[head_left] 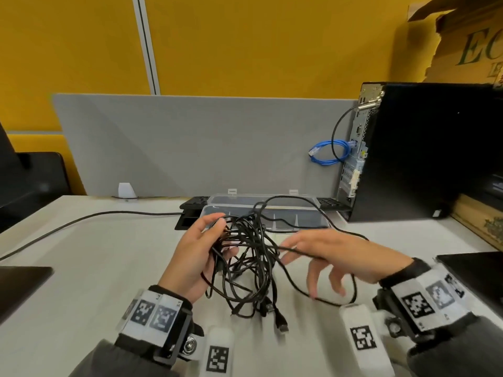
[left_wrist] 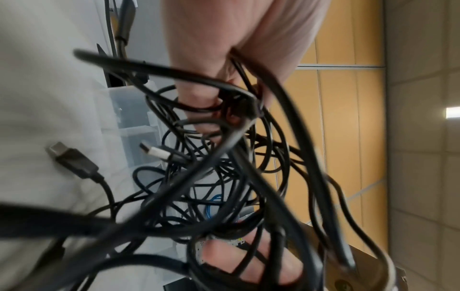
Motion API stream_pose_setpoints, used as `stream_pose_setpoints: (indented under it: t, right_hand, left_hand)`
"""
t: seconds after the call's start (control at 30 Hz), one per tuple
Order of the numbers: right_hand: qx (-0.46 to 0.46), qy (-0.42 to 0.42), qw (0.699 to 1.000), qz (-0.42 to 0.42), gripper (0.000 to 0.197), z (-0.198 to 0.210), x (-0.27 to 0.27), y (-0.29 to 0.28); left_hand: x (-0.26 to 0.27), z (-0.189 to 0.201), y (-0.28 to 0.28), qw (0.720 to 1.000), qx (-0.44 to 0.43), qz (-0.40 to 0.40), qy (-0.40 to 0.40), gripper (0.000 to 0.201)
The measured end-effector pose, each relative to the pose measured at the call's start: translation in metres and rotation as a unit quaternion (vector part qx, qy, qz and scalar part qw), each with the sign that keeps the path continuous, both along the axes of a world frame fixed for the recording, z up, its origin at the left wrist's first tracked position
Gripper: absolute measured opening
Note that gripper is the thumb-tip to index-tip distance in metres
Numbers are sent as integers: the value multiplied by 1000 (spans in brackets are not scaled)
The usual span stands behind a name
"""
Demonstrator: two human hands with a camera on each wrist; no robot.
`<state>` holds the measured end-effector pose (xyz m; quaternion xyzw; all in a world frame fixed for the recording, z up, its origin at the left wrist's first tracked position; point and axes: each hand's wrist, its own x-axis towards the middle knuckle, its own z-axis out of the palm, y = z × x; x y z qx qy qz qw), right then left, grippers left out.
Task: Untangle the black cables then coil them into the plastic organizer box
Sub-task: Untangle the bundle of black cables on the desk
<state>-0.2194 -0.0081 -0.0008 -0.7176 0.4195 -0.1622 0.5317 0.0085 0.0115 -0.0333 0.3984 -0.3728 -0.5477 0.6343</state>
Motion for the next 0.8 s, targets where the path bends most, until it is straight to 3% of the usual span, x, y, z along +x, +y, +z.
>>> stream_pose_setpoints:
  t: [0.07,0.17,0.23,0.33,0.43,0.53,0.6,0.67,0.8]
  right_hand:
    - [0,15,999,41,20,-10,13,4]
    - [-26,11,999,25,22,-18,26,7]
    - [-142,39,989,-6,15,-17,26,8]
    - [-312,81,945,-45,13,-3,16,9]
    - [-372,118,919,-56,11,11,4,13]
    - [-413,186,891,-22,18,12,4,18]
    - [-437,227,870,21,22,9,10,21]
    - [-454,233,858,55,23,6,16,22]
    - [-457,164,869,93,15,7,16,21]
  left_hand:
    - [-3,1,2,1000,-12,-5,-13,13]
    - [-7,3,5,999,-19,-13,-30,13]
    - [-6,6,6,999,-9,-30,-29,14]
    - [6,13,9,990,9,-113,-80,21]
    - [19,16,11,960,30,-142,-238,28]
    - [20,12,10,921,-20,-45,-387,31]
    - [12,11,10,901,-89,-55,-422,46]
    - [-2,9,13,879,-146,-129,-435,55]
    - [-21,3,20,829,-158,-231,-485,57]
